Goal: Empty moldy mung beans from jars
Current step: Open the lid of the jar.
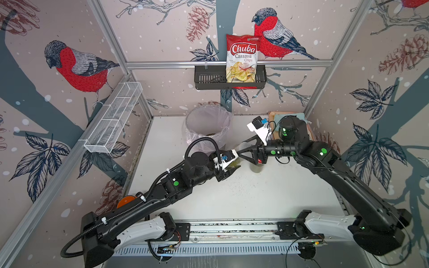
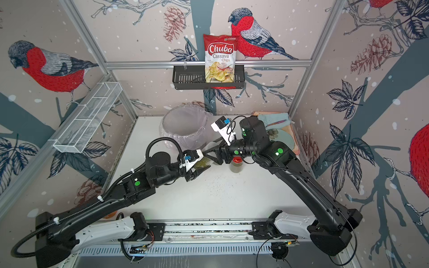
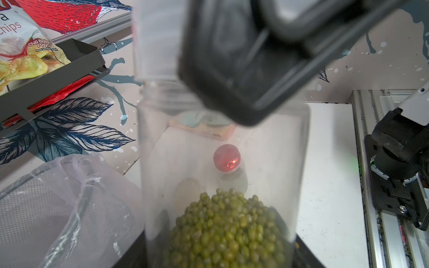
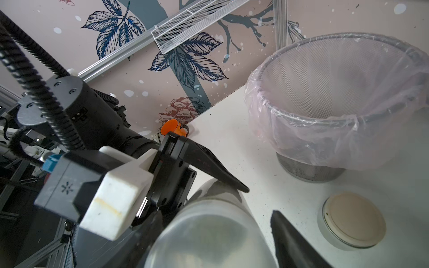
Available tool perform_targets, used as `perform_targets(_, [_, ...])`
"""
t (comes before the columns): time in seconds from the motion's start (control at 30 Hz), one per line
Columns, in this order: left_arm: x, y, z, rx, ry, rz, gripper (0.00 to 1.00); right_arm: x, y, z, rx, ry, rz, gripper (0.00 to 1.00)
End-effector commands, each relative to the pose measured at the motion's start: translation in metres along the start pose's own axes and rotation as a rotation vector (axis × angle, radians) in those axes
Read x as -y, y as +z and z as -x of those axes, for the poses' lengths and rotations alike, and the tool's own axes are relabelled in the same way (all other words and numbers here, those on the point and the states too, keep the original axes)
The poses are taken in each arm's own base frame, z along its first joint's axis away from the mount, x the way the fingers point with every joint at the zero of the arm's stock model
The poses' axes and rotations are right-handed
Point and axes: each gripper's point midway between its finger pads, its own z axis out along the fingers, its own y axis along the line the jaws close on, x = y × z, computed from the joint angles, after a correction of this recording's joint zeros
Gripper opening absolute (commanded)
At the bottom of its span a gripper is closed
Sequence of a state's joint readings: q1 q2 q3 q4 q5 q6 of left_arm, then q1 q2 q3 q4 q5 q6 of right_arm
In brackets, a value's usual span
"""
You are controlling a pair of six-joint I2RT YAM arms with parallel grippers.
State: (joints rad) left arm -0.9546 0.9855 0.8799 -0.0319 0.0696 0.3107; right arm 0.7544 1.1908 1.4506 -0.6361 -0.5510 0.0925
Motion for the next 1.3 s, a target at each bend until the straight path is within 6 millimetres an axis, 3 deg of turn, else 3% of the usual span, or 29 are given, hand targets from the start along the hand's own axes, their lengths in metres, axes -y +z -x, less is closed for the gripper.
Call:
perform_targets(0.0, [-0.004,-0.004,0.026,0.099,0.002,0.000,0.00,0.002,-0.004,0.011,0.044,-0.037,-0.007,0.73])
perform_targets(0.4, [-0.014,-0.010,0.026,0.121,-0.012,0.041,0.00,-0.007,-0.010,0.017,0.055,-0.023,0.027,0.60])
perform_targets(0.67, [-0.016,-0.009,0.023,0.114,-0.013,0.052,0.00,-0.014,-0.018,0.029,0.094,-0.021,0.054,0.60])
perform_targets(1.03, [-0.016,-0.008,0.020,0.107,-0.013,0.054,0.00,-0.015,-0.013,0.036,0.120,-0.007,0.085,0.60])
perform_targets(1.13, [-0.018,-0.008,0.019,0.106,-0.012,0.064,0.00,-0.007,-0.021,0.048,0.164,-0.003,0.036,0.60])
perform_targets(1.27, [-0.018,-0.009,0.020,0.107,-0.012,0.068,0.00,0.026,-0.038,0.064,0.234,0.043,-0.061,0.60])
